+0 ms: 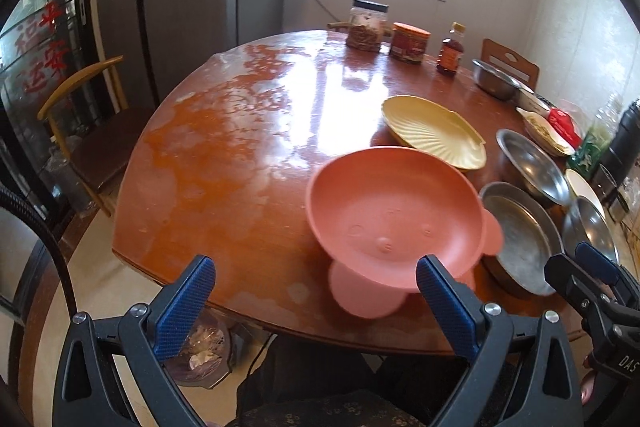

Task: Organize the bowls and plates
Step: 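Move the right tool to the pink pig plate and grasp its rim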

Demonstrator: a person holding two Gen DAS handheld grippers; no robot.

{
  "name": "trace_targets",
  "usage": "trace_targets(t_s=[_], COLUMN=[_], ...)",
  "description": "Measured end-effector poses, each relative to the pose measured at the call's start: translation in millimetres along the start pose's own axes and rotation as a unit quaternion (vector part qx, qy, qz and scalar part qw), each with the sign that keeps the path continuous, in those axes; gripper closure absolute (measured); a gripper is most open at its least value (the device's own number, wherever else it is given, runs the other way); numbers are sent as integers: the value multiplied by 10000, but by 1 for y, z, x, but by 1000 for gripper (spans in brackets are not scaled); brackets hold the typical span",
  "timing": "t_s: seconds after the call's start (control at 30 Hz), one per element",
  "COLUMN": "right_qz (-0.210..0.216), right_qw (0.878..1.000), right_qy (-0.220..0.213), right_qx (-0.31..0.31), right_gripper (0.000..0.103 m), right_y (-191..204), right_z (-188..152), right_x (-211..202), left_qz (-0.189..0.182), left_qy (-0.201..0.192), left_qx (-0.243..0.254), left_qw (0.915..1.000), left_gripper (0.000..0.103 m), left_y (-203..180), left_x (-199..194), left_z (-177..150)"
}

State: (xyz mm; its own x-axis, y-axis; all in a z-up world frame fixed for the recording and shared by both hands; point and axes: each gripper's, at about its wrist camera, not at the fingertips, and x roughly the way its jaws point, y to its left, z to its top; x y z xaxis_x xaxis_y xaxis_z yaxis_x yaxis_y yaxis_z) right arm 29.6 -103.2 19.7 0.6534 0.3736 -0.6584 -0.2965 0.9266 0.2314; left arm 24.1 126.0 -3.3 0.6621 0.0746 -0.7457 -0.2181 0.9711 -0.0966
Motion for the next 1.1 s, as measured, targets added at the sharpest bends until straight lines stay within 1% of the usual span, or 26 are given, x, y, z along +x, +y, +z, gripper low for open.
trace_targets(t_s=[0.13,0.23,0.3,0.37,0.43,0.5,0.57,0.6,0.63,0.7,0.73,0.77,0.83,0.9,0.93,1.03,1.1], right_qz=[64,-18,-45,42,84,72,32,15,13,5,5,5,20,67,108,229,274], right_qw=[9996,9991,9984,9971,9962,9965,9965,9965,9964,9964,9965,9964,9963,9959,9958,9949,9941], right_qy=[263,414,532,722,820,776,730,724,716,724,708,711,697,689,689,670,738], right_qx=[-38,-118,-166,-220,-279,-312,-409,-426,-451,-444,-437,-460,-502,-576,-591,-715,-749], right_gripper=[3,10,19,39,49,55,67,69,69,69,70,71,71,73,75,75,75], right_y=[9,14,18,19,20,21,24,25,25,25,26,27,31,38,41,54,60], right_z=[10,14,15,15,15,16,17,18,18,19,20,20,22,23,24,27,28], right_x=[24,42,51,60,66,66,67,68,67,67,66,65,64,64,63,65,69], left_qz=[47,-1,5,32,17,43,3,-27,-62,-67,-42,-86,-194,-288,-311,-377,-370], left_qy=[199,368,452,533,591,663,725,738,755,786,762,742,754,761,764,748,740], left_qx=[-88,-63,-31,-9,-14,-56,-94,-97,-92,-63,4,42,40,16,2,-22,-65], left_qw=[9998,9993,9990,9986,9982,9978,9973,9972,9971,9969,9971,9972,9970,9967,9966,9965,9966], left_gripper=[2,2,2,2,2,2,4,7,14,23,31,34,45,48,51,57,63], left_y=[5,1,0,-2,-3,-2,-2,-2,-2,-3,-5,-6,-6,-5,-4,2,8], left_x=[17,29,33,40,44,49,53,55,57,60,60,60,58,58,58,59,60], left_z=[9,13,13,16,18,19,19,20,20,19,20,21,22,23,24,26,28])
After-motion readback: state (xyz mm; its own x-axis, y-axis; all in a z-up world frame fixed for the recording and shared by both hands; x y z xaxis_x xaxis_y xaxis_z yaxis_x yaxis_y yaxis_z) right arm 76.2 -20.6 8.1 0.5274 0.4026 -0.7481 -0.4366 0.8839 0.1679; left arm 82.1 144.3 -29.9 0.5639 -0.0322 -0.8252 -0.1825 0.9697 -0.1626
